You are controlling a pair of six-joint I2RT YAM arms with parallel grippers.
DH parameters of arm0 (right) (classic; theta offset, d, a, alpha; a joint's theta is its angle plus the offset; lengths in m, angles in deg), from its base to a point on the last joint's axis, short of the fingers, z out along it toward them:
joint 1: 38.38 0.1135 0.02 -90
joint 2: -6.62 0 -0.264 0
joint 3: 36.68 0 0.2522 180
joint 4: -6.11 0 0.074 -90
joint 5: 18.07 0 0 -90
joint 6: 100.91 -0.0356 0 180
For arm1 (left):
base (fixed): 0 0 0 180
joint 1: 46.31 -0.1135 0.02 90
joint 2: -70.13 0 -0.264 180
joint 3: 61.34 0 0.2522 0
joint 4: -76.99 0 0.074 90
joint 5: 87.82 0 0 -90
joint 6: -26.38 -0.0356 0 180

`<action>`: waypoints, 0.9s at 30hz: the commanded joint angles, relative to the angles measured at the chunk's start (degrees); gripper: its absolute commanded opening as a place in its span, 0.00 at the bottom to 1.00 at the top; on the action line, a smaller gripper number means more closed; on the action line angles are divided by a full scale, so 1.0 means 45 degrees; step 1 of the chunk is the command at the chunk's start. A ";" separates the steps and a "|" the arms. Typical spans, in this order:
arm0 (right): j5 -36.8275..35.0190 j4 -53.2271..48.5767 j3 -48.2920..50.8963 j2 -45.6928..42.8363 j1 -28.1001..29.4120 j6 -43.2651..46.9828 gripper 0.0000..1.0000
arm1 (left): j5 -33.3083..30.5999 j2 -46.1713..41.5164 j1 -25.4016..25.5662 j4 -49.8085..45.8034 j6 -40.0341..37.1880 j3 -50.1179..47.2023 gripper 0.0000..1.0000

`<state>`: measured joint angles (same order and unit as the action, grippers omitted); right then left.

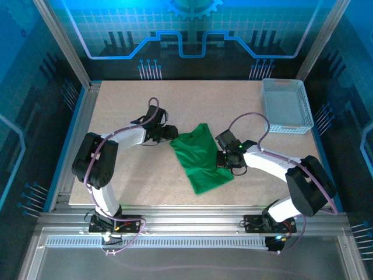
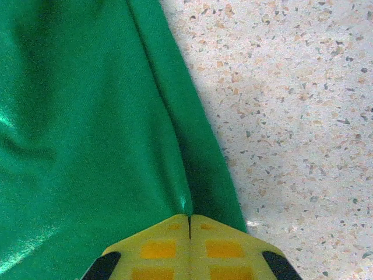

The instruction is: Fold the inside-out t-shirt

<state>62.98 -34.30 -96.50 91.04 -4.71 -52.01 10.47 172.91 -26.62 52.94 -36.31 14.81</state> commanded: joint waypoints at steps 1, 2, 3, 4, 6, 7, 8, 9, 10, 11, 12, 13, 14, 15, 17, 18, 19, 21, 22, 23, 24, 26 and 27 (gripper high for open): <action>-0.0068 0.0042 0.0139 -0.0127 -0.0060 -0.0197 0.00 | 0.0925 0.0460 0.0161 0.0398 0.0087 0.0178 0.51; -0.0058 0.0054 0.0134 -0.0100 -0.0069 -0.0221 0.00 | 0.0834 0.0639 0.0208 0.0293 0.0054 0.0288 0.51; -0.0076 0.0044 0.0141 -0.0108 -0.0062 -0.0222 0.00 | 0.0808 0.0775 0.0234 0.0292 0.0054 0.0398 0.51; -0.0057 0.0044 0.0163 -0.0120 -0.0045 -0.0238 0.00 | 0.0832 0.0914 0.0260 0.0276 0.0064 0.0494 0.47; -0.0088 0.0027 0.0207 -0.0145 -0.0041 -0.0277 0.00 | 0.0807 0.1073 0.0311 0.0269 0.0054 0.0644 0.39; -0.0117 0.0010 0.0241 -0.0162 -0.0026 -0.0296 0.00 | 0.0794 0.1143 0.0328 0.0208 0.0050 0.0763 0.34; -0.0151 0.0011 0.0292 -0.0186 -0.0041 -0.0299 0.00 | 0.0774 0.1209 0.0352 0.0176 0.0027 0.0837 0.30; -0.0186 -0.0008 0.0321 -0.0202 -0.0031 -0.0300 0.00 | 0.0774 0.1256 0.0350 0.0156 0.0025 0.0914 0.27; -0.0203 -0.0014 0.0343 -0.0254 -0.0031 -0.0300 0.00 | 0.0793 0.1316 0.0349 0.0119 0.0006 0.1011 0.25; -0.0225 -0.0019 0.0380 -0.0283 -0.0030 -0.0300 0.00 | 0.0807 0.1367 0.0347 0.0093 0.0008 0.1087 0.22; -0.0225 -0.0025 0.0411 -0.0322 -0.0036 -0.0318 0.00 | 0.0832 0.1429 0.0348 0.0068 0.0005 0.1161 0.20; -0.0230 -0.0014 0.0436 -0.0361 -0.0033 -0.0319 0.00 | 0.0869 0.1471 0.0338 0.0052 0.0025 0.1237 0.17; -0.0251 -0.0006 0.0449 -0.0379 -0.0033 -0.0335 0.00 | 0.0889 0.1505 0.0348 0.0057 0.0042 0.1284 0.14; -0.0255 0.0005 0.0451 -0.0389 -0.0021 -0.0355 0.00 | 0.0890 0.1534 0.0343 0.0048 0.0063 0.1344 0.10; -0.0257 0.0015 0.0466 -0.0440 -0.0019 -0.0340 0.00 | 0.0872 0.1571 0.0352 0.0049 0.0112 0.1445 0.03; -0.0304 -0.0033 0.0463 -0.0474 -0.0008 -0.0347 0.00 | 0.0852 0.1569 0.0336 0.0040 0.0117 0.1523 0.00; -0.0351 -0.0062 0.0466 -0.0527 -0.0002 -0.0358 0.00 | 0.0787 0.1574 0.0320 0.0016 0.0166 0.1584 0.00; -0.0511 -0.0178 0.0461 -0.0699 0.0047 -0.0368 0.00 | 0.0563 0.1501 0.0314 -0.0034 0.0217 0.1696 0.00; -0.0623 -0.0254 0.0507 -0.0879 0.0075 -0.0390 0.00 | 0.0439 0.1430 0.0293 -0.0015 0.0290 0.1728 0.00; -0.0743 -0.0321 0.0553 -0.1056 0.0113 -0.0405 0.00 | 0.0342 0.1372 0.0241 0.0039 0.0360 0.1745 0.00; -0.0864 -0.0346 0.0665 -0.1316 0.0163 -0.0417 0.00 | 0.0288 0.1323 0.0212 0.0113 0.0464 0.1783 0.00; -0.1079 -0.0327 0.1002 -0.1938 0.0246 -0.0466 0.00 | 0.0309 0.1334 0.0085 0.0228 0.0657 0.1940 0.00; -0.1149 -0.0301 0.1219 -0.2309 0.0270 -0.0521 0.00 | 0.0355 0.1428 0.0060 0.0232 0.0690 0.2117 0.00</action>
<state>60.69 -33.80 -92.96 84.16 -4.28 -53.13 12.94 178.96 -25.60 53.62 -34.96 21.63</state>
